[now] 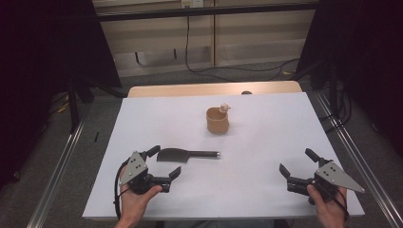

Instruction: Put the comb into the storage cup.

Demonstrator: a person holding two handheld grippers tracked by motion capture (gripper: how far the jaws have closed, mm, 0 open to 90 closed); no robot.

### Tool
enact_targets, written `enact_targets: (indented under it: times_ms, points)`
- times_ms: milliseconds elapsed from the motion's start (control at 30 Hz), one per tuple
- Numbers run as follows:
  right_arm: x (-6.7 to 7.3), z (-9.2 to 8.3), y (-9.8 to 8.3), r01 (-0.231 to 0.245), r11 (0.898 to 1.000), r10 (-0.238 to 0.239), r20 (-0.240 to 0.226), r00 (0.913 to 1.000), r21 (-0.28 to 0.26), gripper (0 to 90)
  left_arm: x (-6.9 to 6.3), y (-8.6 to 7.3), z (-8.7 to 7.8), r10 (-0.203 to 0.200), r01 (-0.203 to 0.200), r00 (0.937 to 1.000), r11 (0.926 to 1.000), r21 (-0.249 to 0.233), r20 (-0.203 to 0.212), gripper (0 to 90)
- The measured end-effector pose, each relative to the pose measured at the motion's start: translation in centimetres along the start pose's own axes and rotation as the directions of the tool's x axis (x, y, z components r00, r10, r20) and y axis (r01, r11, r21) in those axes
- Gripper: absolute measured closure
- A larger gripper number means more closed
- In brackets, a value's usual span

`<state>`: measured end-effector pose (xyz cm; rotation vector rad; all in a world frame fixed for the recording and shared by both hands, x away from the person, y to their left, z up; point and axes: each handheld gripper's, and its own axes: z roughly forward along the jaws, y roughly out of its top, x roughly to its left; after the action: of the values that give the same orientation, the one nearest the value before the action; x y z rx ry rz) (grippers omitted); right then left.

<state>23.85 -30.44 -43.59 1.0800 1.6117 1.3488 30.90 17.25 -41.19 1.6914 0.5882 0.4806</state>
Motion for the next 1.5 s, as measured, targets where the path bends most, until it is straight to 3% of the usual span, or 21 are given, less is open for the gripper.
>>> enact_targets:
  times_ms: [100,200,433,667,767,833,867,933,1167,1300,1333,1400,1500]
  points:
    - [0.1,0.0,0.0,0.0,1.0,0.0,-0.004,1.0,0.004,0.1,-0.4,0.3,0.8,-0.009,0.009,0.9994,0.9999,-0.006,0.034,1.7]
    - [0.1,0.1,0.0,-0.003,1.0,0.003,-0.004,1.0,0.004,0.1,-0.7,0.7,1.2,0.012,-0.012,0.9996,0.9995,-0.03,0.024,1.8]
    - [0.1,0.0,0.0,-0.003,1.0,0.003,-0.007,1.0,0.001,0.0,-1.2,1.6,3.1,0.019,-0.017,0.9985,0.9989,-0.043,0.051,4.1]
    - [0.1,0.0,-0.1,-0.002,1.0,0.002,-0.008,1.0,0.003,0.0,-0.8,2.0,5.8,0.009,-0.008,0.9997,0.9989,-0.047,0.024,6.0]
    - [0.0,0.0,-0.1,-0.003,1.0,0.003,-0.008,1.0,0.003,0.0,-0.6,1.6,6.4,-0.003,0.004,0.9995,0.9986,-0.052,0.033,6.1]
    - [0.1,0.0,-0.1,-0.002,1.0,0.002,-0.009,1.0,0.005,0.0,-0.6,0.8,6.3,-0.009,0.01,0.9996,0.9976,-0.068,0.026,9.4]
    - [0.1,0.0,0.0,0.001,1.0,0.0,-0.011,0.9999,0.006,0.0,-0.6,0.4,6.3,-0.007,0.009,0.9994,0.9992,-0.039,0.035,12.0]
    - [0.1,0.0,0.0,0.005,1.0,-0.005,-0.017,0.9998,0.003,0.1,-0.5,-0.2,6.1,-0.001,0.001,0.9999,0.9991,-0.041,0.014,16.2]
    - [0.1,0.0,-0.1,0.004,1.0,-0.003,-0.017,0.9999,0.005,0.0,0.3,-0.4,6.2,-0.011,0.011,0.9999,0.9993,-0.036,0.013,34.5]
    - [0.1,0.0,-0.1,0.005,1.0,-0.005,-0.016,0.9999,0.006,0.0,0.2,-0.5,6.5,-0.01,0.011,0.9985,0.9997,-0.022,0.054,46.8]
    - [0.2,0.0,-0.1,0.004,1.0,-0.004,-0.018,0.9998,0.007,0.0,0.2,-0.5,6.6,-0.024,0.026,0.9965,0.9995,-0.02,0.08,55.4]
    - [0.2,0.0,-0.1,0.003,1.0,-0.003,-0.018,0.9998,0.007,0.0,0.2,-0.6,6.6,-0.03,0.032,0.9953,0.9993,-0.018,0.092,56.3]
    - [0.1,-0.1,0.0,0.002,1.0,-0.002,-0.016,0.9999,0.005,0.0,0.3,-0.6,6.8,-0.041,0.043,0.9919,0.9989,-0.018,0.12,69.0]
